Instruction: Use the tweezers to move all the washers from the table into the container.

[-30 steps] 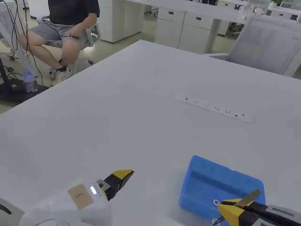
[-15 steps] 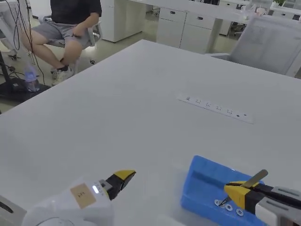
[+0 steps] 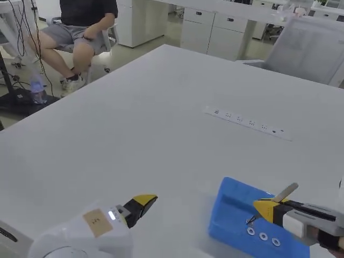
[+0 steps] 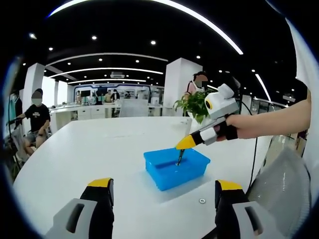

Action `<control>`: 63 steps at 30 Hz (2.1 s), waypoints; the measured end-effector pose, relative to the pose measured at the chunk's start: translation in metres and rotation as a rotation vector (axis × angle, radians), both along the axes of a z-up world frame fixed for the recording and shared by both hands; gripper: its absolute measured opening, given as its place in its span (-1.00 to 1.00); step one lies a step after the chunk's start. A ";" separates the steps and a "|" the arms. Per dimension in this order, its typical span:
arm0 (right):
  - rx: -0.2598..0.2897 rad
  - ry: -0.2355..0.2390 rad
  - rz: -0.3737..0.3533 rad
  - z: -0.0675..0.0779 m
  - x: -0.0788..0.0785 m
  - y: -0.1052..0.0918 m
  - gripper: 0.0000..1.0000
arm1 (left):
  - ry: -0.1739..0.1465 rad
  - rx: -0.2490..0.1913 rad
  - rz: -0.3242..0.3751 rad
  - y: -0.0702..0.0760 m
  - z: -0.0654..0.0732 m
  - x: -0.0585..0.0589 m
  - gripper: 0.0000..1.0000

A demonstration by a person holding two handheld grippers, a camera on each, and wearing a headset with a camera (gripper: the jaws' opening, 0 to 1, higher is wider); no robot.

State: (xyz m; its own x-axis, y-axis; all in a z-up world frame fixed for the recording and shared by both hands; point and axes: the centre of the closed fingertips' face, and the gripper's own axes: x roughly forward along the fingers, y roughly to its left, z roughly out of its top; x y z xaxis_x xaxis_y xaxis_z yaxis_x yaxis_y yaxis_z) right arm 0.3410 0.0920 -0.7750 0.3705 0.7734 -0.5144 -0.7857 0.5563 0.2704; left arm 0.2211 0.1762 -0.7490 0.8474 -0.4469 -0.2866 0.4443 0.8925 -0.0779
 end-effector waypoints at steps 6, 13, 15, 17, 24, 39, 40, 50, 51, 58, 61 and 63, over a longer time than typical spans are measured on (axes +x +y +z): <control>0.003 0.044 -0.030 -0.010 0.007 0.001 -0.94 | 0.003 -0.001 -0.002 -0.001 0.000 0.000 0.69; -0.013 0.065 -0.049 -0.020 0.012 0.003 -0.93 | 0.005 0.000 -0.005 -0.001 0.000 -0.001 0.68; -0.021 0.069 -0.049 -0.024 0.015 0.004 -0.93 | 0.007 -0.002 -0.005 -0.001 -0.001 -0.001 0.68; -0.036 0.069 -0.042 -0.028 0.014 0.006 -0.93 | 0.006 -0.001 -0.005 -0.001 -0.001 -0.001 0.68; -0.103 0.027 0.013 -0.036 0.011 0.012 -0.93 | 0.014 0.005 -0.009 -0.001 -0.003 -0.001 0.66; -0.126 -0.015 0.056 -0.039 0.006 0.014 -0.94 | 0.018 0.004 -0.014 -0.002 -0.003 -0.001 0.66; -0.127 -0.017 0.055 -0.039 0.006 0.014 -0.94 | 0.019 0.004 -0.014 -0.002 -0.003 -0.002 0.65; -0.109 -0.030 0.045 -0.033 0.006 0.013 -0.92 | 0.018 0.004 -0.007 -0.001 -0.003 -0.001 0.65; -0.103 -0.033 0.043 -0.031 0.007 0.012 -0.92 | 0.017 0.004 -0.008 -0.001 -0.003 -0.001 0.65; -0.065 -0.064 0.046 -0.013 -0.001 0.011 -0.92 | 0.019 0.001 -0.008 -0.001 -0.003 -0.001 0.65; -0.045 -0.076 0.042 -0.004 -0.008 0.010 -0.92 | 0.020 0.000 -0.010 -0.002 -0.002 -0.001 0.64; -0.036 -0.084 0.041 0.000 -0.010 0.008 -0.92 | 0.021 0.001 -0.011 -0.002 -0.003 -0.001 0.64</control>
